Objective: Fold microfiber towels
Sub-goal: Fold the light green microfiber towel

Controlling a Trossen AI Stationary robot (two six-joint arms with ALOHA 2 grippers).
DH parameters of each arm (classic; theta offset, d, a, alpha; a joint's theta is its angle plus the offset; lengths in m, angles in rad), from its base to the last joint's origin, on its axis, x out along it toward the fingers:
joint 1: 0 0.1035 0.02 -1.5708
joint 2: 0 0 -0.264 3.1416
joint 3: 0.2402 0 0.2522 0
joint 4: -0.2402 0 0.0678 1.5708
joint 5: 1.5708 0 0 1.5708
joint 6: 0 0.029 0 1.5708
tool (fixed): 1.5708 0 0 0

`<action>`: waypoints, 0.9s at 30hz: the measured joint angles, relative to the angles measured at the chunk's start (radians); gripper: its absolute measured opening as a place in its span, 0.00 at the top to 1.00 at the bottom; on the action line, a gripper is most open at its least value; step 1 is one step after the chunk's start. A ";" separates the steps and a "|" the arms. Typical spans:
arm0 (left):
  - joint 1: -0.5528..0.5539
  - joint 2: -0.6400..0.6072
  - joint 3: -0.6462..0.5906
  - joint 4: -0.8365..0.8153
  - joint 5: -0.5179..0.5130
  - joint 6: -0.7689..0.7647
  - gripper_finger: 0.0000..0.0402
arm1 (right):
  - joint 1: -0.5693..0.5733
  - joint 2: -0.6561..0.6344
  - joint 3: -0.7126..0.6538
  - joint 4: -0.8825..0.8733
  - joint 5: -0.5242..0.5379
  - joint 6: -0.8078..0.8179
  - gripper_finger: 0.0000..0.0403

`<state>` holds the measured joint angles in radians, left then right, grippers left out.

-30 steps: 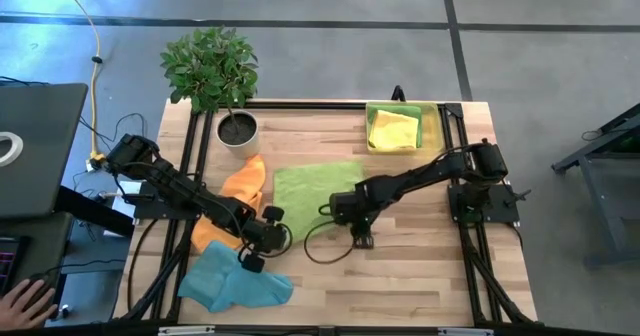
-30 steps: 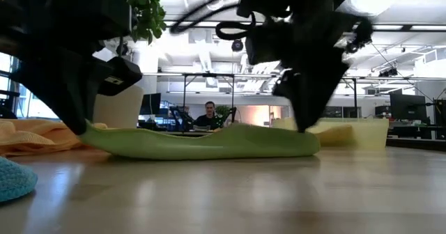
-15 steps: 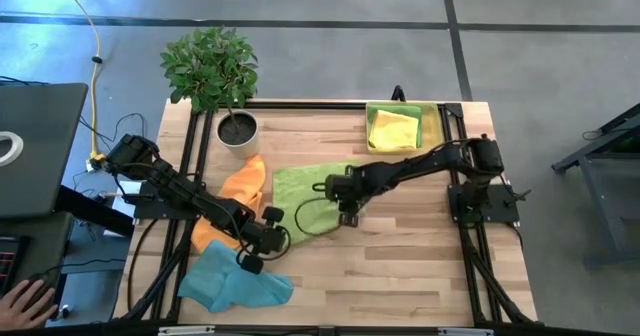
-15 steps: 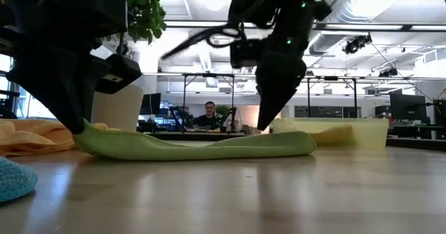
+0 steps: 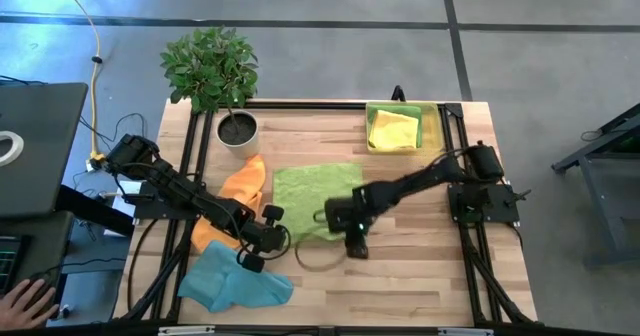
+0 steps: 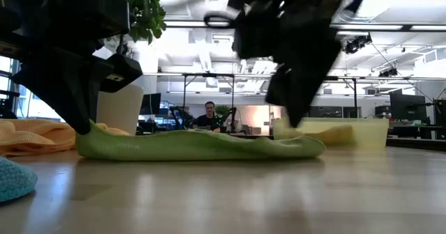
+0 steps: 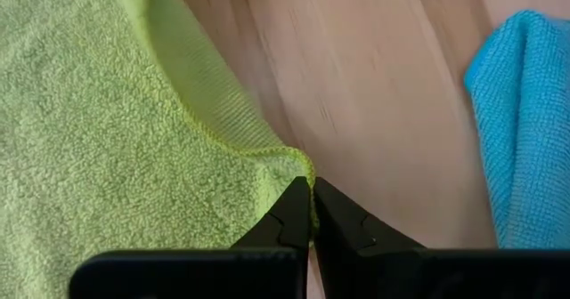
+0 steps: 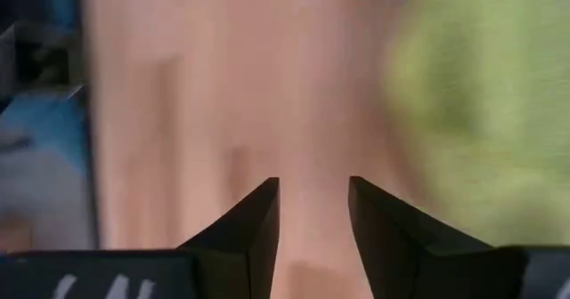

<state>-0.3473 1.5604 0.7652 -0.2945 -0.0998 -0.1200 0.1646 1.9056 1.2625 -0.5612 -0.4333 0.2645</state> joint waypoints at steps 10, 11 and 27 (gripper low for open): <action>0.000 0.000 0.000 0.016 0.066 -0.016 1.00 | 0.130 -0.019 -0.001 -0.119 0.280 -0.035 0.69; -0.001 0.000 0.000 0.018 0.083 -0.019 1.00 | 0.128 -0.023 -0.001 -0.131 0.372 -0.038 0.69; 0.003 0.000 0.000 0.036 0.099 -0.053 1.00 | -0.053 -0.004 -0.001 -0.083 0.173 -0.057 0.69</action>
<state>-0.3447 1.5604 0.7650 -0.2581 -0.0009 -0.1729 0.1116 1.9020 1.2613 -0.6439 -0.2607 0.2077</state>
